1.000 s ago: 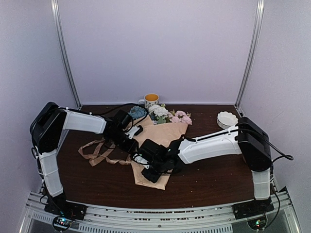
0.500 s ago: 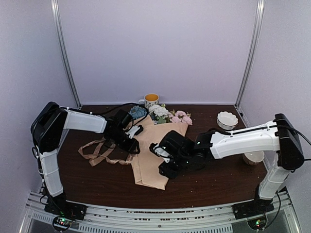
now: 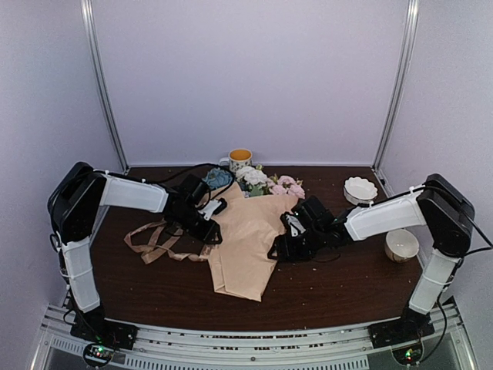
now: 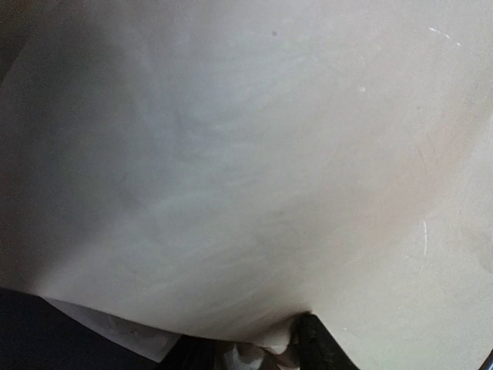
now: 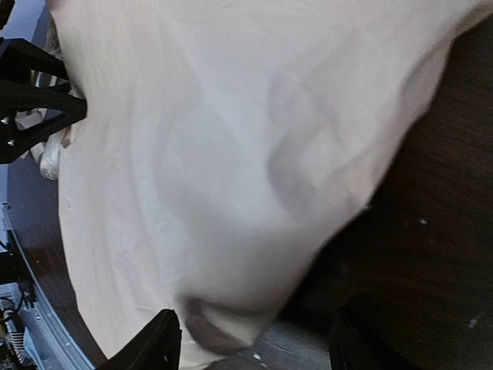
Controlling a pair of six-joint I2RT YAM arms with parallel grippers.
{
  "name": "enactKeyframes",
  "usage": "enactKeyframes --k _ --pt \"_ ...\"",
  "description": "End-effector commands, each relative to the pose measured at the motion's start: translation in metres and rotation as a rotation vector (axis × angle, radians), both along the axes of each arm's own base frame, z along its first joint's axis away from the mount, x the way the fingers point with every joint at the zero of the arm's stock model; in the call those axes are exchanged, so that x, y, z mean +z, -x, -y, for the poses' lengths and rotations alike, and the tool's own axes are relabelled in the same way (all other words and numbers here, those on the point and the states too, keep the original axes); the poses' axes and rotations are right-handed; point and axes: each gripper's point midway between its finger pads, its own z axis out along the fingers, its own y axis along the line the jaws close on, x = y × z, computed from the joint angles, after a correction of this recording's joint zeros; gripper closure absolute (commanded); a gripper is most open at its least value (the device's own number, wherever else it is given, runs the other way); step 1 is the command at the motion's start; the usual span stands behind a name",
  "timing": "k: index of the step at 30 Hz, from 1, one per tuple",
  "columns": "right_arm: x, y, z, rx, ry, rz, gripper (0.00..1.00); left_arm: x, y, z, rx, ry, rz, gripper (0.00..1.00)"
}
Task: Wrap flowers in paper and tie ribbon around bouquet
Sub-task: Pass from the left arm to the right
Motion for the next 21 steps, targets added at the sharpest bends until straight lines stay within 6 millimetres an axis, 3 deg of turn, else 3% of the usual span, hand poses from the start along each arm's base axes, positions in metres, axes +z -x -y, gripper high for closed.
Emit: enactKeyframes --k 1,7,14,21 --pt "0.002 0.000 -0.032 -0.009 -0.171 -0.080 0.33 -0.041 0.020 -0.014 -0.006 -0.066 -0.086 0.60" --pt "0.009 -0.005 -0.045 -0.042 -0.283 -0.091 0.34 -0.042 0.021 -0.014 -0.007 -0.062 -0.086 0.60" --pt "0.023 -0.015 -0.059 -0.055 -0.366 -0.076 0.44 -0.043 0.021 -0.013 -0.007 -0.055 -0.087 0.63" --pt "0.031 -0.022 -0.067 -0.082 -0.398 -0.093 0.47 -0.045 0.021 -0.013 -0.007 -0.054 -0.091 0.63"
